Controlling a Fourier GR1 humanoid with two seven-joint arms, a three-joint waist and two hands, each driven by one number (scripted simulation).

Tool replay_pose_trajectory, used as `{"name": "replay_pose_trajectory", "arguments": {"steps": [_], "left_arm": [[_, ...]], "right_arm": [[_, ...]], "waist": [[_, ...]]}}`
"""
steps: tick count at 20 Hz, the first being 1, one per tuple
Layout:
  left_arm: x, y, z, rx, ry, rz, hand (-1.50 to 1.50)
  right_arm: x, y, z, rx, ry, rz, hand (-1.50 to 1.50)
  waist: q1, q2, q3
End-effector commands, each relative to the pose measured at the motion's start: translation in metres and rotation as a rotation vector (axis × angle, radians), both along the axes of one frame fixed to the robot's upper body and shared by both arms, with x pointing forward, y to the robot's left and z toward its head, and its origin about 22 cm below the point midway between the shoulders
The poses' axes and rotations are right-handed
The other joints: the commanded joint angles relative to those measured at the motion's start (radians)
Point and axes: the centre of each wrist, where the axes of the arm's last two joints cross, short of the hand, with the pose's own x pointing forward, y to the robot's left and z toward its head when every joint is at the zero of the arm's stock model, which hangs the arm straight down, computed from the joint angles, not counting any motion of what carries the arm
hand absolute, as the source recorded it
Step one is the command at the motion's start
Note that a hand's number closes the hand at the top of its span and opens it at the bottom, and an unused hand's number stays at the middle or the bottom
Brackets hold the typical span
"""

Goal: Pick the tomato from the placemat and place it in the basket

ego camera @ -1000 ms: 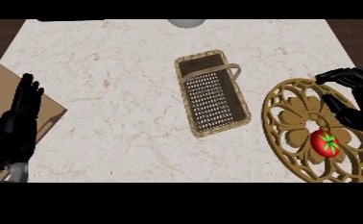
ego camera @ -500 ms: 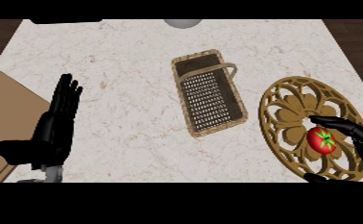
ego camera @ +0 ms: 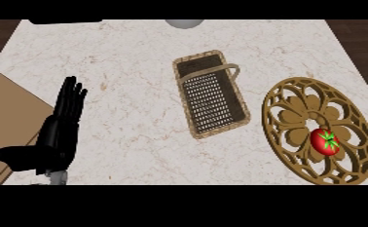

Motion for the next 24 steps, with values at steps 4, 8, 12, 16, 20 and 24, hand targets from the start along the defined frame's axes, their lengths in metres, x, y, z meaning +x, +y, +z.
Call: {"name": "replay_pose_trajectory", "arguments": {"steps": [4,8,12,16,20,24], "left_arm": [[-0.001,-0.007,0.006,-0.005,-0.006,-0.029,0.00],[-0.009,-0.007,-0.008,0.004,-0.010,-0.034,0.00],[0.006,0.000,0.000,-0.006,-0.003,-0.056,0.00],[0.010,0.004,0.005,0.004,-0.012,-0.051,0.00],[-0.002,-0.017,0.008,-0.009,-0.007,-0.083,0.00],[0.006,-0.002,0.006,-0.002,-0.002,-0.079,0.00]], "right_arm": [[0.002,0.008,0.080,-0.279,0.284,-0.005,-1.50],[-0.004,0.022,0.097,-0.236,0.393,0.068,-1.50],[-0.014,0.046,0.104,-0.211,0.408,0.035,-1.50],[-0.019,0.040,0.083,-0.290,0.451,-0.025,-1.50],[-0.002,0.033,0.073,-0.340,0.470,-0.081,-1.50],[0.000,0.026,0.052,-0.287,0.467,-0.074,-1.50]], "waist": [[0.026,0.003,0.003],[0.042,0.005,0.005],[0.059,0.011,0.006],[0.057,0.010,0.007],[0.075,0.013,0.008],[0.068,0.012,0.008]]}}
